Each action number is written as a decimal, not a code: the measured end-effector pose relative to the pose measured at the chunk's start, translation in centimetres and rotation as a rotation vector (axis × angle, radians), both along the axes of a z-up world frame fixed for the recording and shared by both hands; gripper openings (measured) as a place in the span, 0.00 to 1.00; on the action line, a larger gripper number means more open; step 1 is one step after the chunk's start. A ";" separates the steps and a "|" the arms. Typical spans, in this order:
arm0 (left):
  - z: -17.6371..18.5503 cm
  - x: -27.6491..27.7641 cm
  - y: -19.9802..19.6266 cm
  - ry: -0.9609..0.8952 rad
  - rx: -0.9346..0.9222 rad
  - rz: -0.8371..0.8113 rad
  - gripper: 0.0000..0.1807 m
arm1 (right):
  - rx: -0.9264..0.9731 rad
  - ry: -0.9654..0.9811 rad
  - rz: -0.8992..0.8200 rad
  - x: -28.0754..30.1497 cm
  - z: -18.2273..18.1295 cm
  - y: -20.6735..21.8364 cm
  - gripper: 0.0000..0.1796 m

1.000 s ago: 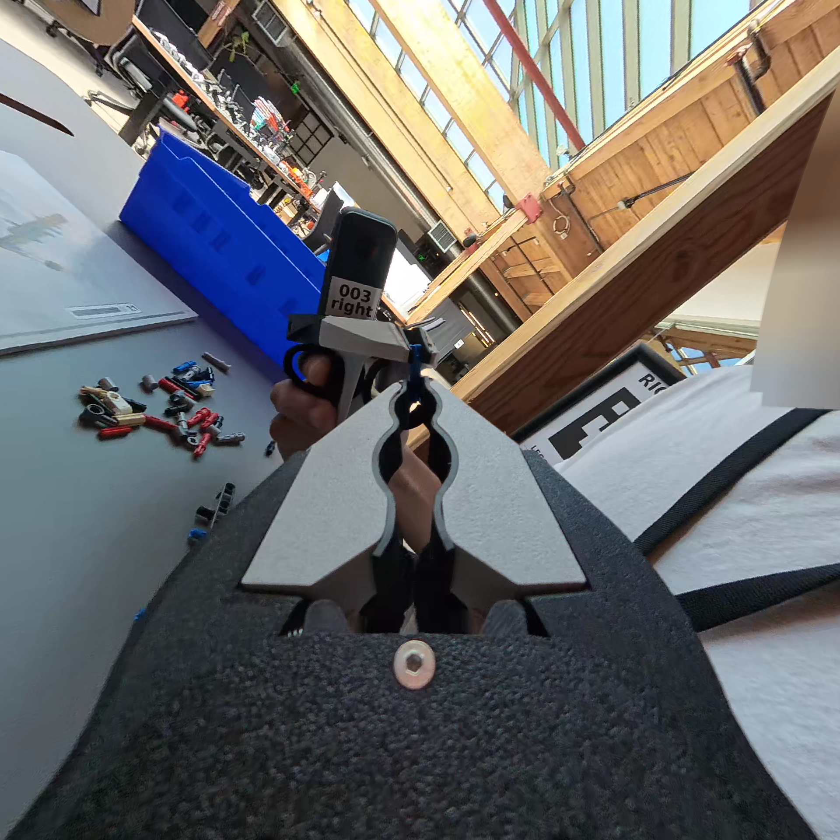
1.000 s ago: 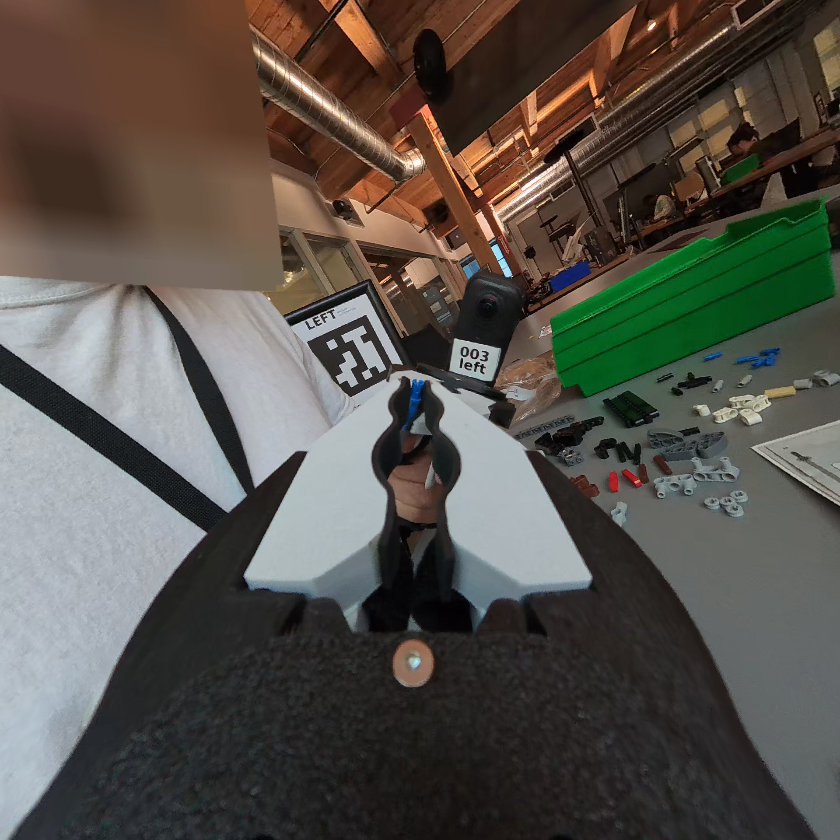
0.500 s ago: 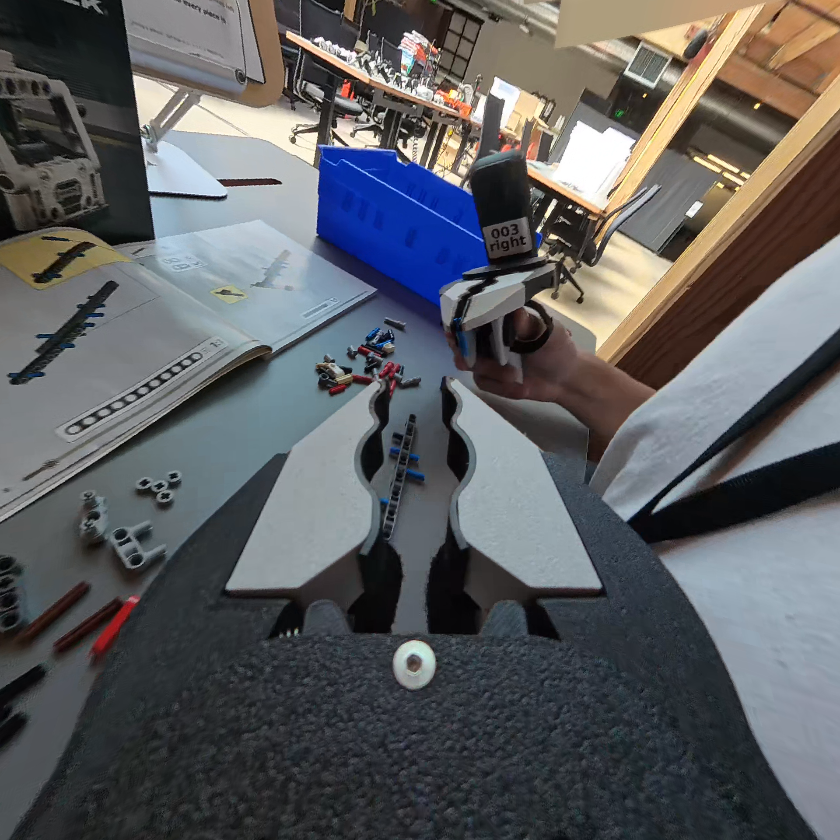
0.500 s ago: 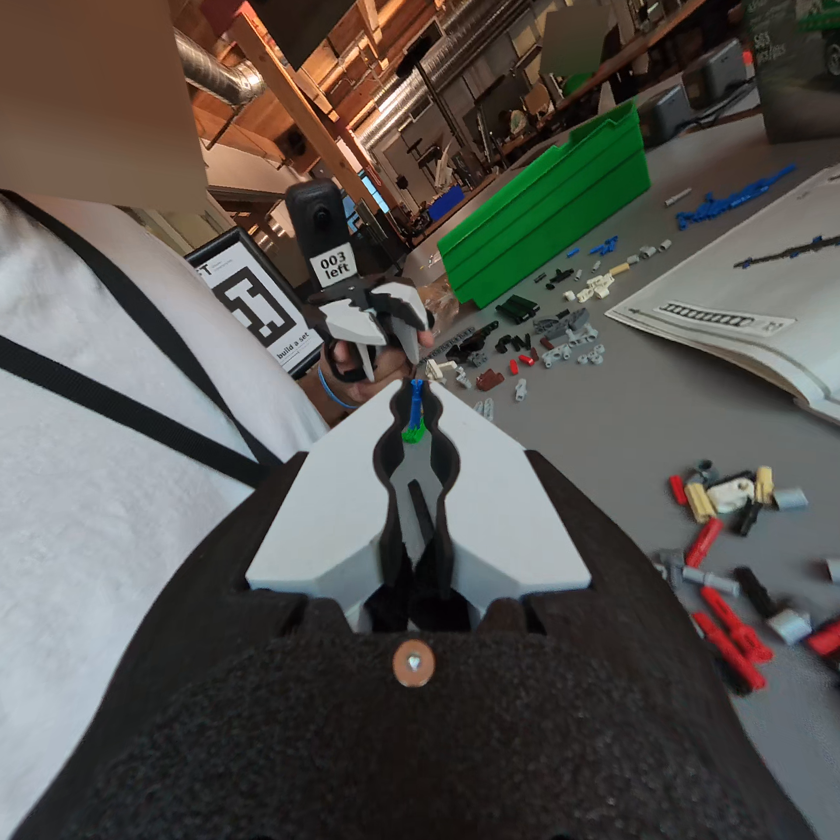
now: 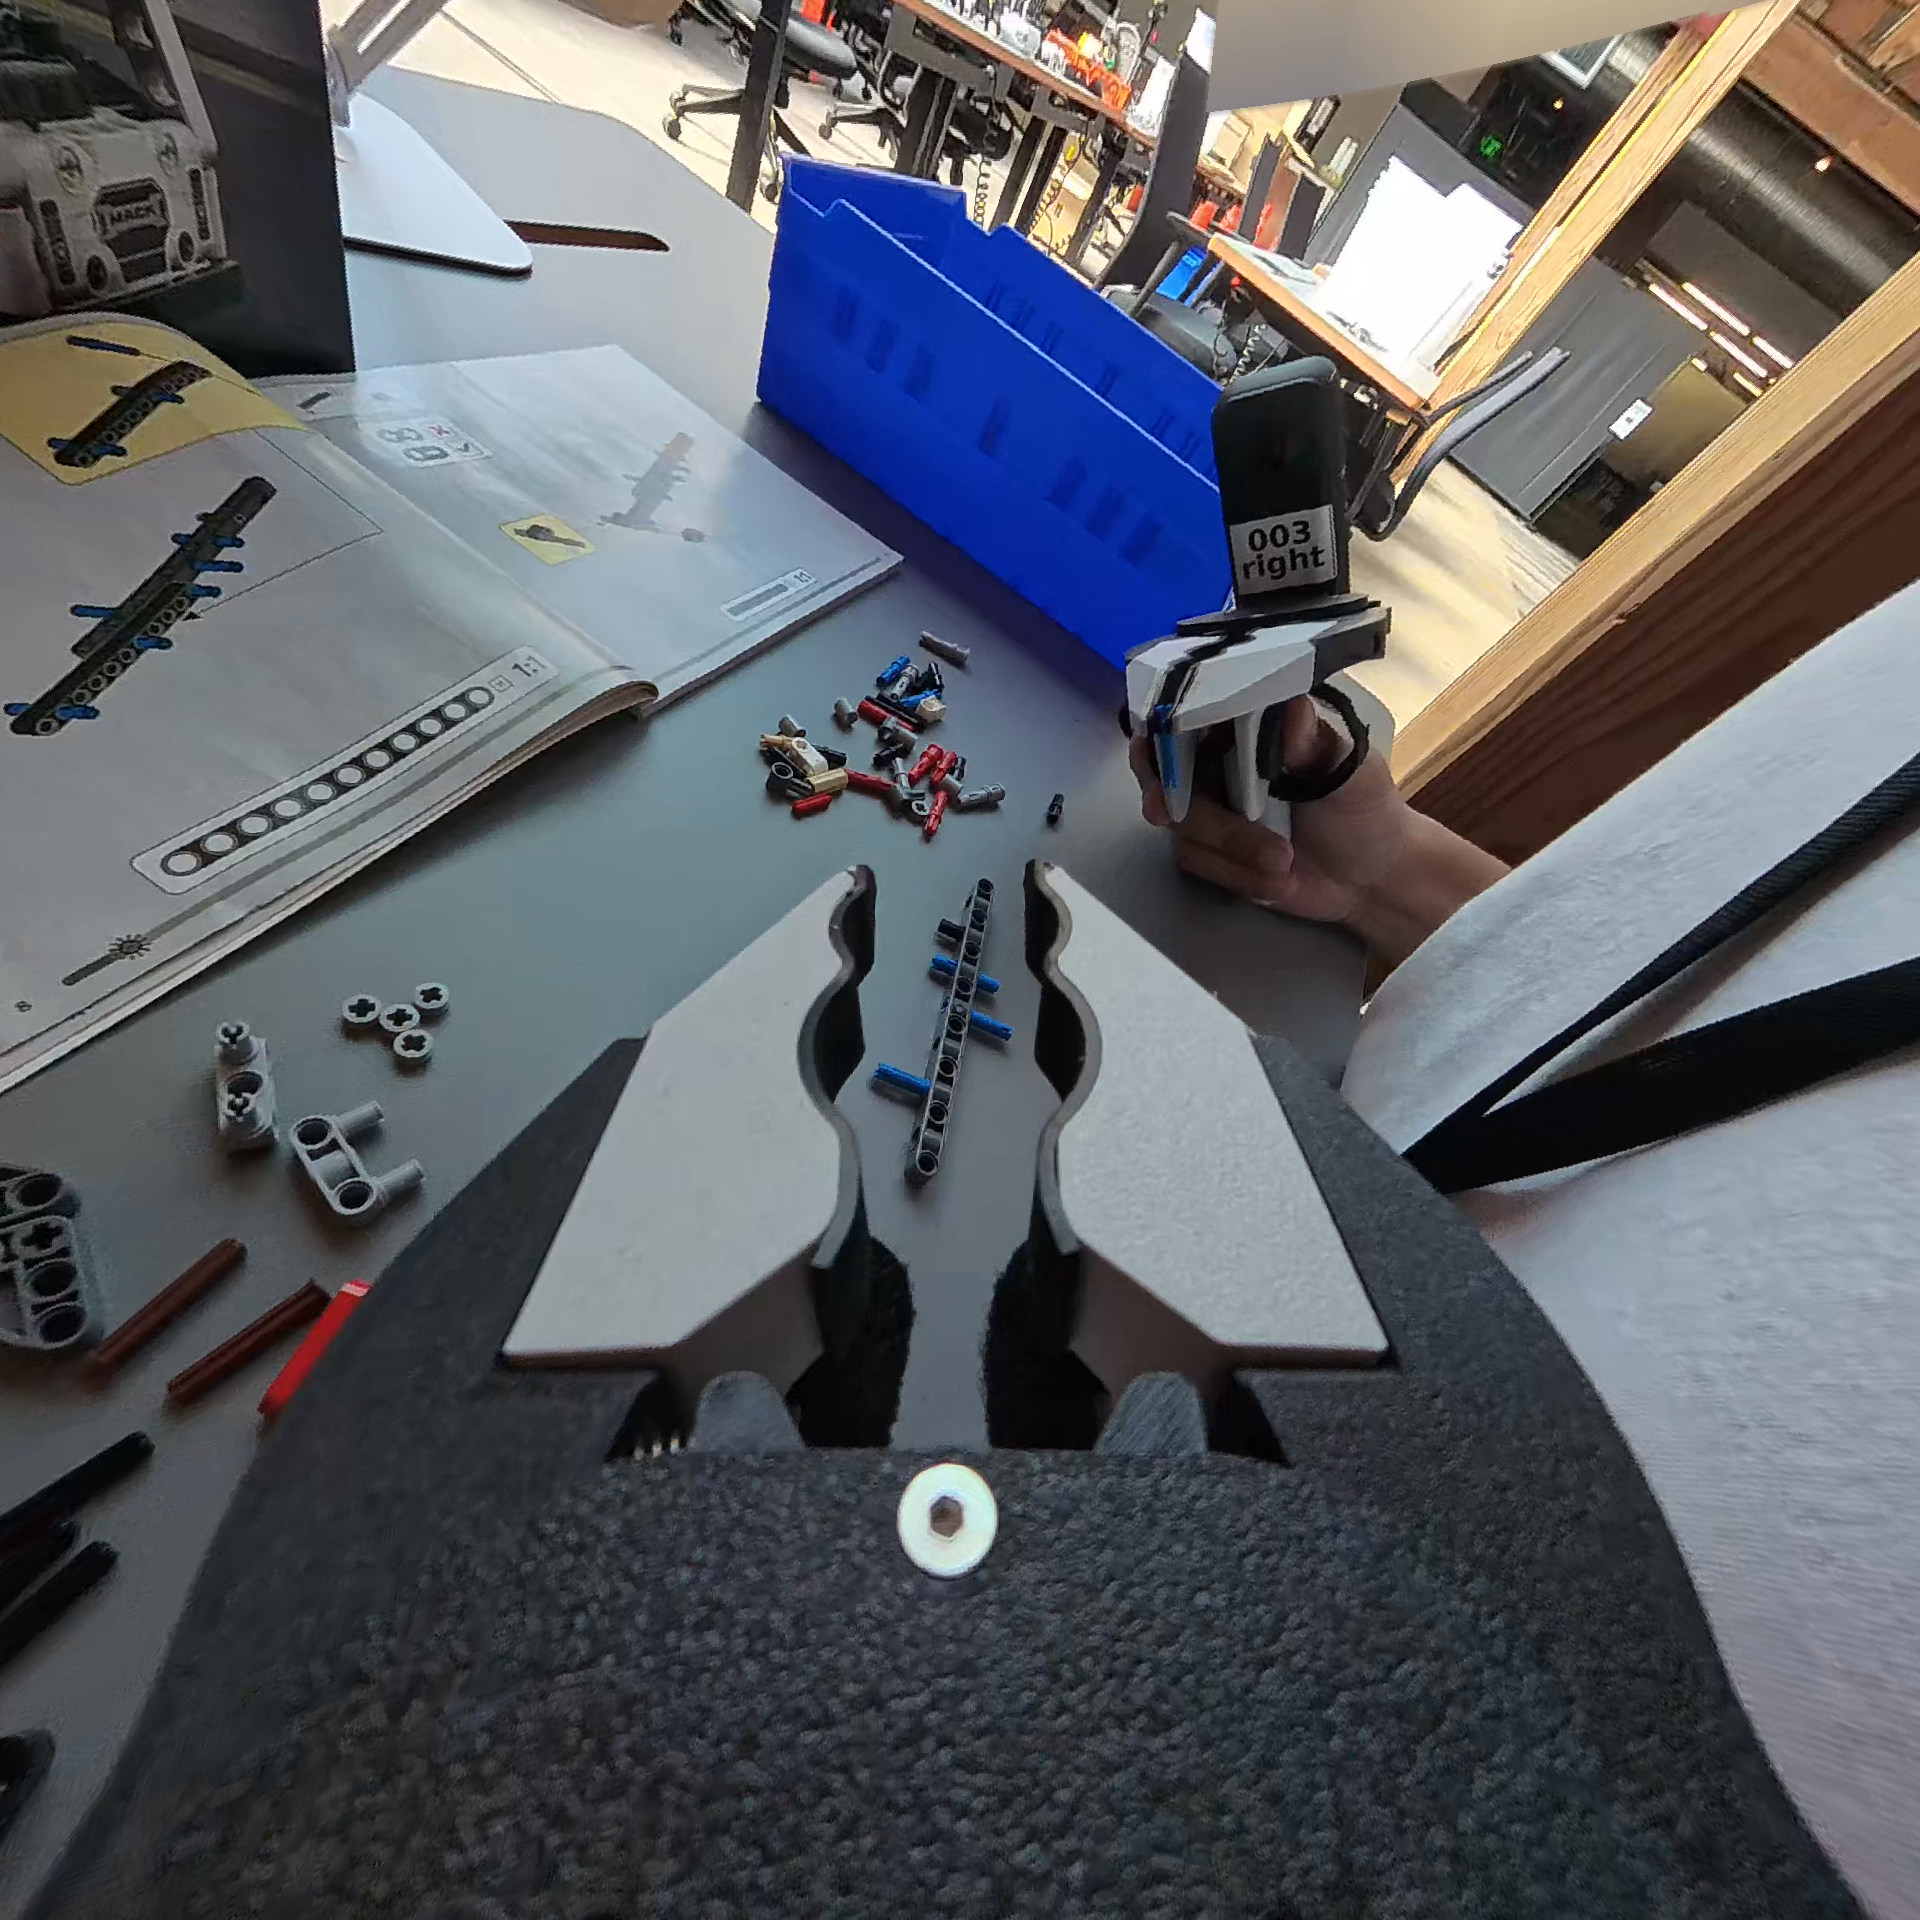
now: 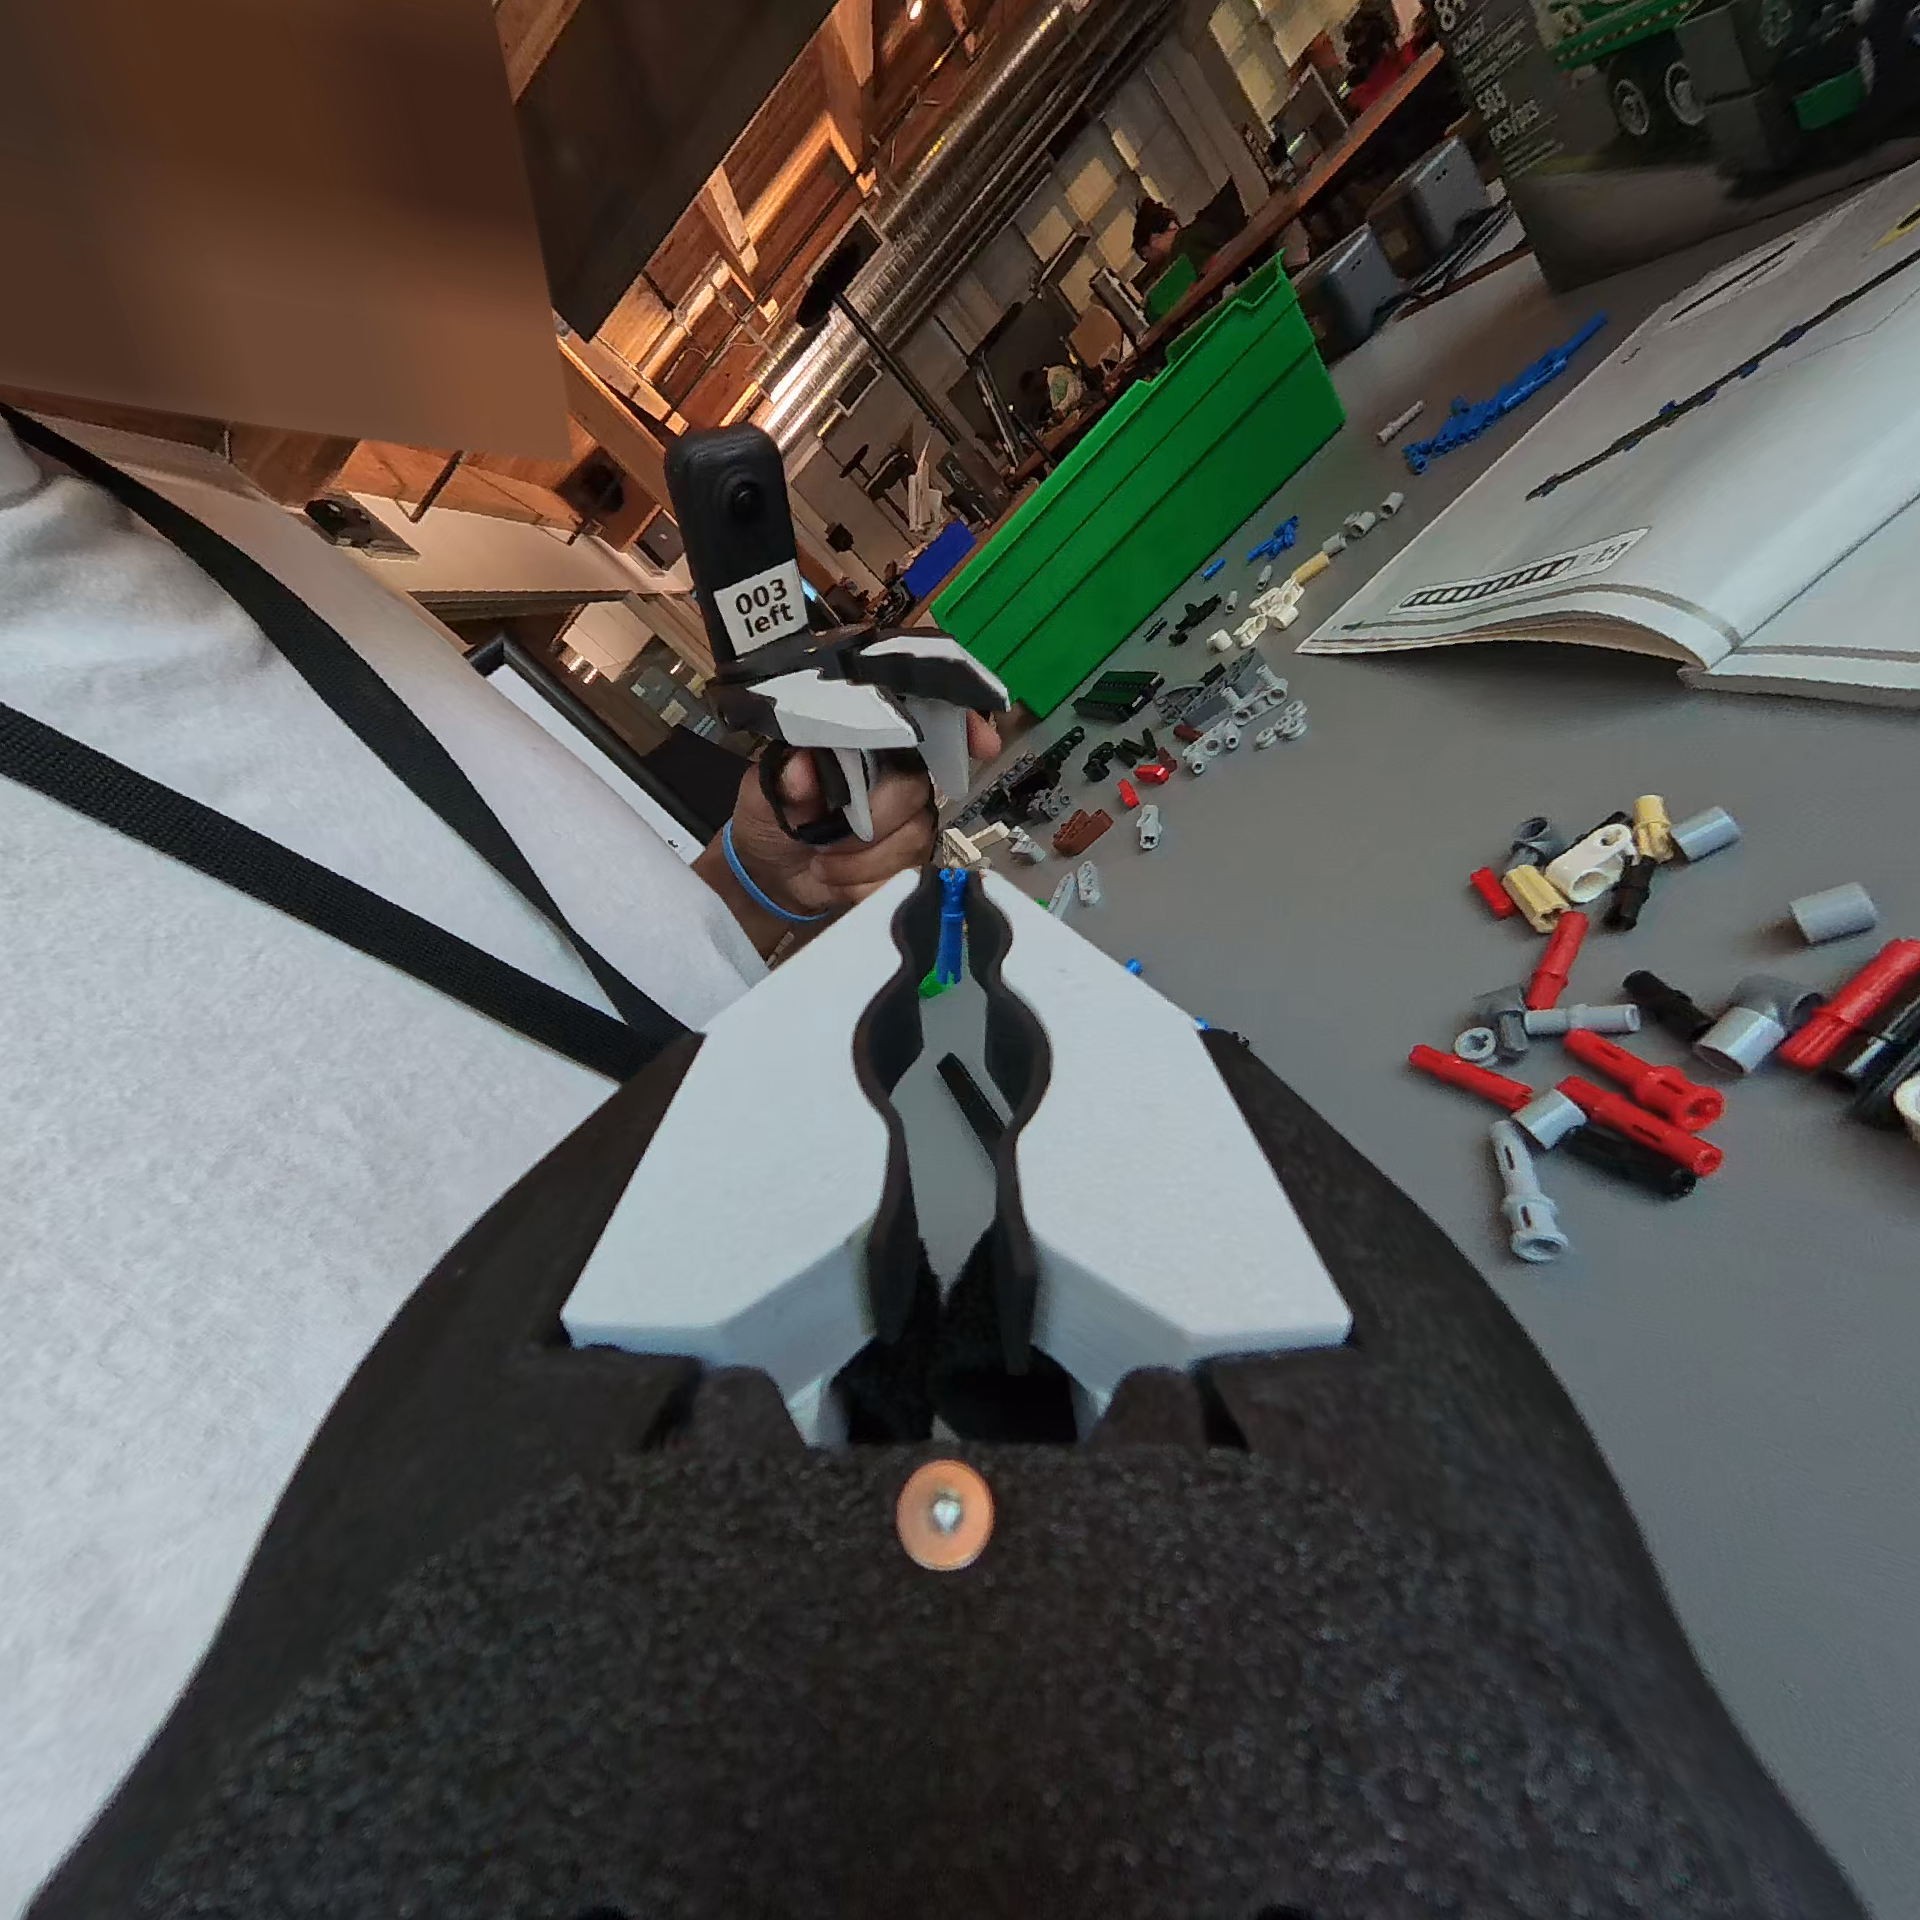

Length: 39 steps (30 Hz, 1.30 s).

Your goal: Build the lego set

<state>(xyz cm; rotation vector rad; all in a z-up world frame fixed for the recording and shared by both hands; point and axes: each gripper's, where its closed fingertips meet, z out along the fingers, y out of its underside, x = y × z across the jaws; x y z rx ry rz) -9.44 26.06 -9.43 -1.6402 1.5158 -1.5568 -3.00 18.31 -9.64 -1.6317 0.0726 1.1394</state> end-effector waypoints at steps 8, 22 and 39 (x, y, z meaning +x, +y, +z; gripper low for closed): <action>-1.1 -1.7 -2.0 0.077 0.090 -0.051 0.18 | -0.014 -0.046 -0.028 0.1 -0.5 0.3 0.01; -9.4 -3.5 -8.2 0.380 0.694 -0.305 0.13 | -0.260 -0.193 0.102 -4.1 -4.8 1.0 0.01; -9.5 -2.3 -7.9 0.098 1.313 -0.158 0.04 | -0.436 -0.238 0.113 -6.3 -7.6 1.1 0.01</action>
